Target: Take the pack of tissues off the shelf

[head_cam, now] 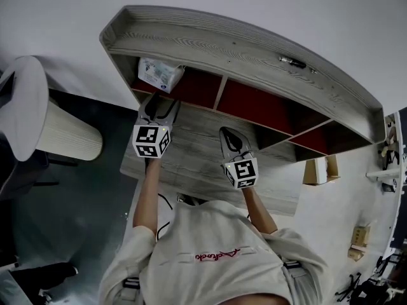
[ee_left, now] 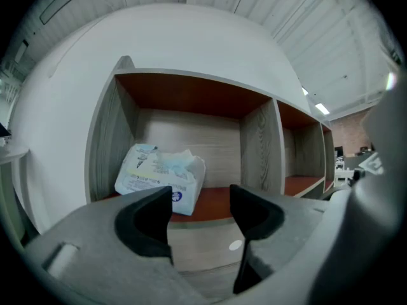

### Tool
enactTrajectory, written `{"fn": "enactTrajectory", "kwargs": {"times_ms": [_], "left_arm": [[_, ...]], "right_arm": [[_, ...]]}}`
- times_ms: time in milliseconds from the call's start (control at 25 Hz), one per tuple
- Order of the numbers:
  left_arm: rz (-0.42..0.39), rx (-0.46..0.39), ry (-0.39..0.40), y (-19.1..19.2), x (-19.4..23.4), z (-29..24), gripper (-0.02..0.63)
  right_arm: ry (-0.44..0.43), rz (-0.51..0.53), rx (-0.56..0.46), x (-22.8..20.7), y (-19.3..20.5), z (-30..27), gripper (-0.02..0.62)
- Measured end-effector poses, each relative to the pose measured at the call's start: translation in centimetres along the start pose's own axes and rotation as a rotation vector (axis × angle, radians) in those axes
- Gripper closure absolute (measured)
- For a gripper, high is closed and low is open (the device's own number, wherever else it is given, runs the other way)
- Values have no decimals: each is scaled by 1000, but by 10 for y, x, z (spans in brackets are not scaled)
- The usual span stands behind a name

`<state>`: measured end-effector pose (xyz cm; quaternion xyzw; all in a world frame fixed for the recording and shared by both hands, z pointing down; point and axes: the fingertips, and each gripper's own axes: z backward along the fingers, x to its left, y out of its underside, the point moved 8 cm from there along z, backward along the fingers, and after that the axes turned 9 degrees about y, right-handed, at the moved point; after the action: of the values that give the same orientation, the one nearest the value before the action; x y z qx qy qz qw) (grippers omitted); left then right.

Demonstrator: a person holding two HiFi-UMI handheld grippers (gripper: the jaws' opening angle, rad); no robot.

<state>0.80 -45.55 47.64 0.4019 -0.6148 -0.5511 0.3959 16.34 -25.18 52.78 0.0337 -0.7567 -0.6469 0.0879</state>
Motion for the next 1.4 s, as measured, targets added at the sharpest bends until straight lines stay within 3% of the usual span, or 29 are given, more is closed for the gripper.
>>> {"fn": "enactTrajectory", "kwargs": {"times_ms": [400, 520, 600, 760, 920, 1400], "left_arm": [[-24, 23, -49, -13, 13, -28, 325], [-36, 52, -84, -12, 17, -30, 375], [-41, 72, -102, -11, 20, -31, 455], [-36, 95, -101, -9, 21, -35, 541], [-34, 94, -101, -7, 24, -36, 595], [-60, -9, -131, -9, 15, -5, 604]], "right_arm": [[15, -7, 18, -3, 5, 2, 588], [18, -7, 22, -5, 5, 2, 588], [19, -6, 25, -6, 6, 1, 588], [23, -2, 26, -7, 5, 0, 588], [26, 0, 26, -10, 4, -2, 588], [-10, -3, 18, -5, 4, -6, 588]]}}
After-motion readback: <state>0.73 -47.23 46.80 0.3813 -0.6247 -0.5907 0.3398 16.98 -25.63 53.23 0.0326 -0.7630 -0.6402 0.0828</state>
